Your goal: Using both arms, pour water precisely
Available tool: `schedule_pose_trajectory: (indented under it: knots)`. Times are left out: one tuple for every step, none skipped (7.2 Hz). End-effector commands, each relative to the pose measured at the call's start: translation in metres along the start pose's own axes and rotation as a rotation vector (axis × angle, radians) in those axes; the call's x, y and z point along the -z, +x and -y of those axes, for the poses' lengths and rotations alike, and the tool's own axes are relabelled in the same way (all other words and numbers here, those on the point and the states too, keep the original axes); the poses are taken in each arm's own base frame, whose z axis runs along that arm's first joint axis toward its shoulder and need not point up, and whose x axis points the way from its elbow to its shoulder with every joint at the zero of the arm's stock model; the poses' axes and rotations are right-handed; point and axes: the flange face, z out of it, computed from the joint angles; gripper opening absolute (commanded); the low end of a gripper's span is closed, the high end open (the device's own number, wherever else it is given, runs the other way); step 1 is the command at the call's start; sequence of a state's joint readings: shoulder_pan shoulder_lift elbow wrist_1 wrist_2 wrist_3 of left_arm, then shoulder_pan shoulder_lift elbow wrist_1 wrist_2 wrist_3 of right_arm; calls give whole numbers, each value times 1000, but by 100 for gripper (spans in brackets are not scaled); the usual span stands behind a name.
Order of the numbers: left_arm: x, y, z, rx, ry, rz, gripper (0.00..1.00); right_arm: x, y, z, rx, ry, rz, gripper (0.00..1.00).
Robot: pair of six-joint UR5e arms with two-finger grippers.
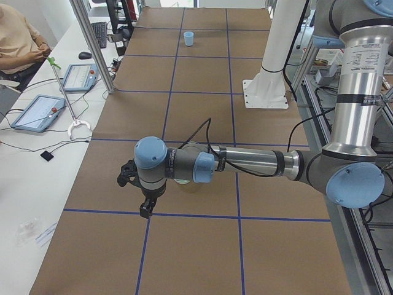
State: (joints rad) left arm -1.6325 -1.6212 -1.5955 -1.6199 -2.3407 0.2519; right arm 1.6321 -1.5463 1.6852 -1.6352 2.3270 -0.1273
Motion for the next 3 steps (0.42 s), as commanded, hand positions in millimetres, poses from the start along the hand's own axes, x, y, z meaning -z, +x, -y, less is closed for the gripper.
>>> schedule_pose_trajectory:
  knots:
    - [0,0,0,-1,0,0,100,1,-1,0,3,3,0,100]
    - [-1,-1,0,0,-2,1,100,1,-1,0,3,3,0,100]
    - [-2,-2,-1,2,-4,0,100,1,-1,0,1,3,1,100]
